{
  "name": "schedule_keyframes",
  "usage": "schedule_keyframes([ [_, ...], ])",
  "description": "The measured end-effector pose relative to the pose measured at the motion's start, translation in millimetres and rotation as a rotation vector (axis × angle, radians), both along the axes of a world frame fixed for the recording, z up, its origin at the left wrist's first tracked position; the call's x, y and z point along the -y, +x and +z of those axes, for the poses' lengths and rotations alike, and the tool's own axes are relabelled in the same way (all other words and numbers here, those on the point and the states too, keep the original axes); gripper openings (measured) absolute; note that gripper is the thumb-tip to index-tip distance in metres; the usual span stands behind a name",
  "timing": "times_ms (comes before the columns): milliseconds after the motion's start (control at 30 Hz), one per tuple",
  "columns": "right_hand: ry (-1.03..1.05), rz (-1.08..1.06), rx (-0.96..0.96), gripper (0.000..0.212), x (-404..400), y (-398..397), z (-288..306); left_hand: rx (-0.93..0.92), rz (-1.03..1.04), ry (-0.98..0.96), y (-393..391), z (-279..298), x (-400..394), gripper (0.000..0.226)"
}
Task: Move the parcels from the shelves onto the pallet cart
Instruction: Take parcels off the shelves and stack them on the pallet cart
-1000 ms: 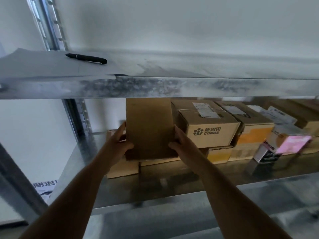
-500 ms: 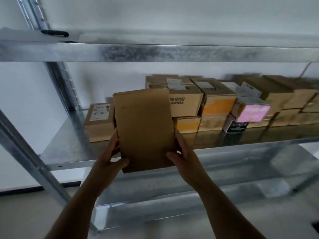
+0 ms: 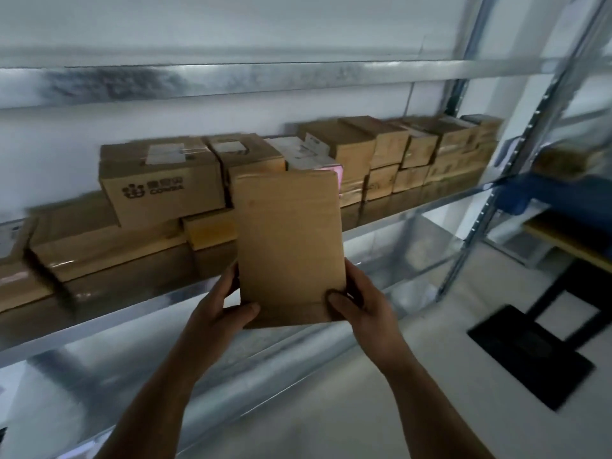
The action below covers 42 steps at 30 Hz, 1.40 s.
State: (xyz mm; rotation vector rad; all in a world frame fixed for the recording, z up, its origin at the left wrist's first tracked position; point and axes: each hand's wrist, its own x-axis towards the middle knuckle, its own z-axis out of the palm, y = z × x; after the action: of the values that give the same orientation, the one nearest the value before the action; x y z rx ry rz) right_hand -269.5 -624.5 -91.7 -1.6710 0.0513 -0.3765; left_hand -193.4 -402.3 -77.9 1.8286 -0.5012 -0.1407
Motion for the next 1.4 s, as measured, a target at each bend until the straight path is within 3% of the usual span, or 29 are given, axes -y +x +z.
schedule_keyframes([
  [367, -0.015, -0.360, -0.018, 0.065, 158, -53, -16, -0.085, -0.393, -0.079, 19, -13, 202, 0.070],
  [767, 0.006, -0.644, -0.021, 0.063, 379, -29, 1, -0.133, -0.678, -0.055, 85, 16, 473, 0.083],
  [933, 0.044, -0.832, 0.005, 0.068, 460, -16, -10, -0.162, -0.782, -0.082, 103, 13, 575, 0.052],
  [1100, 0.064, -0.963, 0.014, 0.050, 528, -30, -19, -0.177, -0.864, -0.035, 96, 4, 666, 0.049],
  [1267, 0.061, -1.030, 0.035, 0.054, 615, -45, -22, -0.141, -0.927, -0.011, 84, 1, 766, 0.056],
  [1400, 0.090, -1.070, 0.021, 0.062, 691, -51, -25, -0.081, -0.973, -0.009, 76, 1, 854, 0.045],
])
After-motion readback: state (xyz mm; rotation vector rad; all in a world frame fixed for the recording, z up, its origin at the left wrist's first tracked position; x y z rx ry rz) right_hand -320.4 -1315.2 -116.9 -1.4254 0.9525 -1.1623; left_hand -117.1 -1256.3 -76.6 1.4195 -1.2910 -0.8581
